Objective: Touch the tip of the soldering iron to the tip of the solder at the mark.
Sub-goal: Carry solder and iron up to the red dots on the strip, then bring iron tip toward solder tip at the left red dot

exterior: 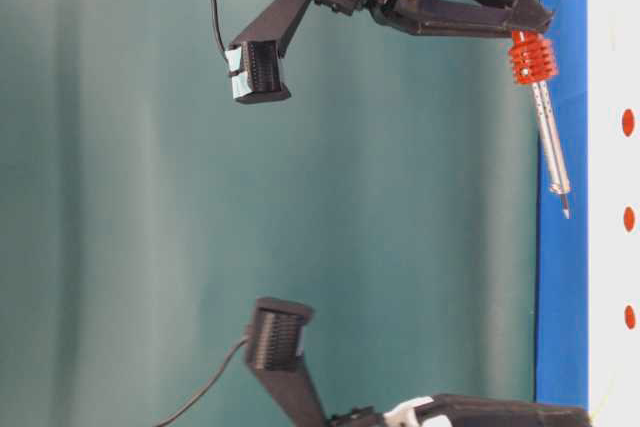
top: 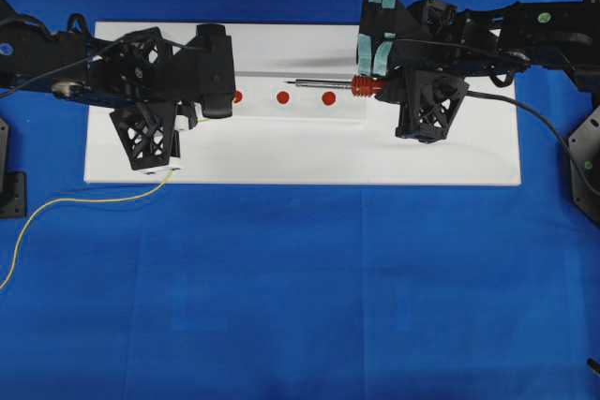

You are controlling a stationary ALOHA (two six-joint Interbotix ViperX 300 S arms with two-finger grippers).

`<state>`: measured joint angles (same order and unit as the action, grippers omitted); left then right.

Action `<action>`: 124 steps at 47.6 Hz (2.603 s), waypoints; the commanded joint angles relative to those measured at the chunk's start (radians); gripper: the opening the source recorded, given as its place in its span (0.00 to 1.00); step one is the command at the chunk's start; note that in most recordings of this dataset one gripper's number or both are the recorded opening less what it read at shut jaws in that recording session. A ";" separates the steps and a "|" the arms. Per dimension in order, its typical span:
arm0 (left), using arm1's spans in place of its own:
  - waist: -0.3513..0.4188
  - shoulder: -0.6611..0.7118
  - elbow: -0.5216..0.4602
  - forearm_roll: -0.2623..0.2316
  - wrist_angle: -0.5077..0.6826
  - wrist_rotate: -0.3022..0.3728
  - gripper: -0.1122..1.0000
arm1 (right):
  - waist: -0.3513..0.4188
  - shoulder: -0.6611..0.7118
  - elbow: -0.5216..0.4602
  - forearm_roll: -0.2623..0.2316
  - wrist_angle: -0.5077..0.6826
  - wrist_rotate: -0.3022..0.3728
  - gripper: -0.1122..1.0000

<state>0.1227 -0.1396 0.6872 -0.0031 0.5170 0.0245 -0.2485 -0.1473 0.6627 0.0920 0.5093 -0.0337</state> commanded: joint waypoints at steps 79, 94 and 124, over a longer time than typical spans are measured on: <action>0.012 0.003 0.002 0.002 -0.029 0.002 0.12 | 0.040 0.255 -0.273 -0.037 0.057 -0.011 0.16; 0.011 0.003 0.002 0.002 -0.031 0.002 0.12 | 0.040 0.255 -0.273 -0.044 0.057 -0.011 0.16; 0.011 0.003 0.002 0.002 -0.032 0.005 0.12 | 0.040 0.256 -0.273 -0.044 0.057 -0.009 0.16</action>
<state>0.1335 -0.1273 0.7056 -0.0031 0.4909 0.0276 -0.2102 0.1212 0.4142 0.0522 0.5691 -0.0430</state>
